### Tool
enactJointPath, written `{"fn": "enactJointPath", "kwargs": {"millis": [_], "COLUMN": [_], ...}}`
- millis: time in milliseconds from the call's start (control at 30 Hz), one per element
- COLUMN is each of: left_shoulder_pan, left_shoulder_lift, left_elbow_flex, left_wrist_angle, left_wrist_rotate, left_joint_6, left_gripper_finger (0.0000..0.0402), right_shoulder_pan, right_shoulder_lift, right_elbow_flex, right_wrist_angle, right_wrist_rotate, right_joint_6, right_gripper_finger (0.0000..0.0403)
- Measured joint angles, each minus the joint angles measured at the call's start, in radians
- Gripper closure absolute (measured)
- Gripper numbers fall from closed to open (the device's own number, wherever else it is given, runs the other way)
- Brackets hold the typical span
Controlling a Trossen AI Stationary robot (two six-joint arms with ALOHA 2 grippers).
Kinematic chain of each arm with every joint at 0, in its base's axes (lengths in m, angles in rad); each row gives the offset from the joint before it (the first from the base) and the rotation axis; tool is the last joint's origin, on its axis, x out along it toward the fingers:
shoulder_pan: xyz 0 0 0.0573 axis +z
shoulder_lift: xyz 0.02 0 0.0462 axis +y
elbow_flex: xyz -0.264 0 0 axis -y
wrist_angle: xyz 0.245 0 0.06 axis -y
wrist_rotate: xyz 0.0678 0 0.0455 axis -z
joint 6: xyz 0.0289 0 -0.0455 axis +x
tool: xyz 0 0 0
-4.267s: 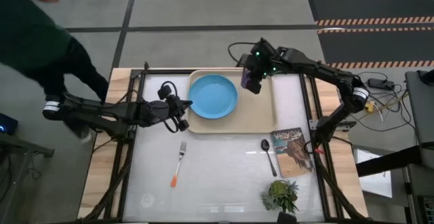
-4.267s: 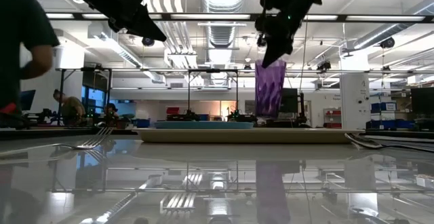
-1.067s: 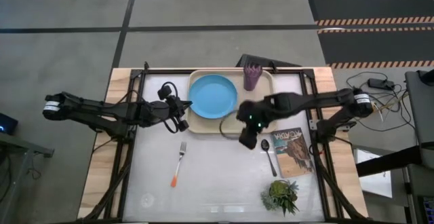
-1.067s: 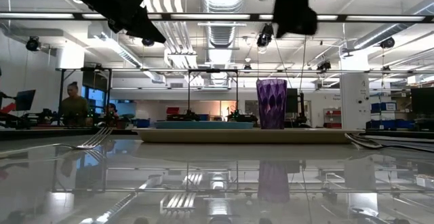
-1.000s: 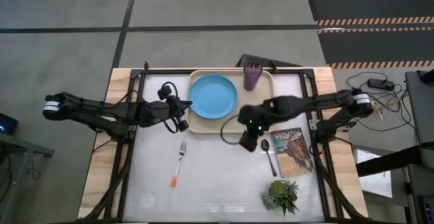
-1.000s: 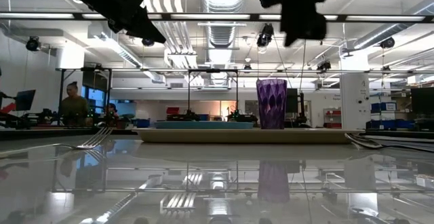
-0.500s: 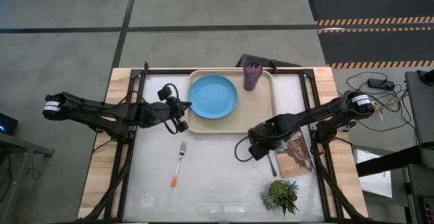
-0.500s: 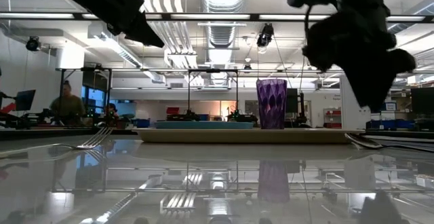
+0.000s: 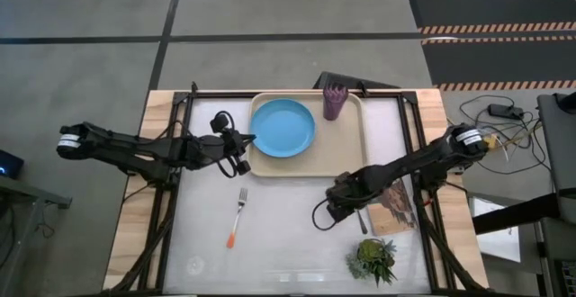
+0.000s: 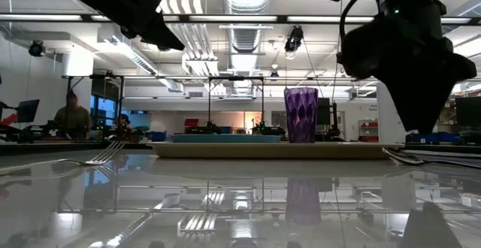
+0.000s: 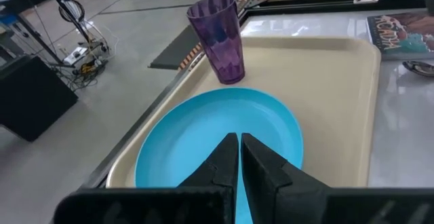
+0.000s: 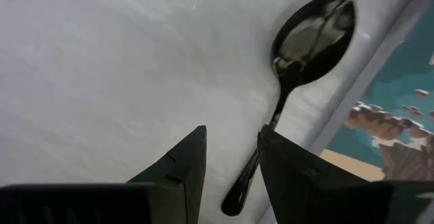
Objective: Pick and place plate/cup/fork/spoon on tray
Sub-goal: Put the black spoon on the right of the tray
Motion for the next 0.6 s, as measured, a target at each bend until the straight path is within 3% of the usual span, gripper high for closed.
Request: {"fn": "enactJointPath", "kwargs": {"millis": [600], "left_shoulder_pan": [0.000], "left_shoulder_lift": [0.000], "left_elbow_flex": [-0.003], "left_wrist_angle": [0.000], "left_wrist_rotate": [0.000], "left_joint_6": [0.000], "left_gripper_finger": [0.0401], "right_shoulder_pan": [0.037], "right_shoulder_lift": [0.049], "right_elbow_flex": [-0.063], "right_wrist_angle": [-0.018], "right_wrist_rotate": [0.053], "right_joint_6": [-0.018], "right_gripper_finger": [0.0282]}}
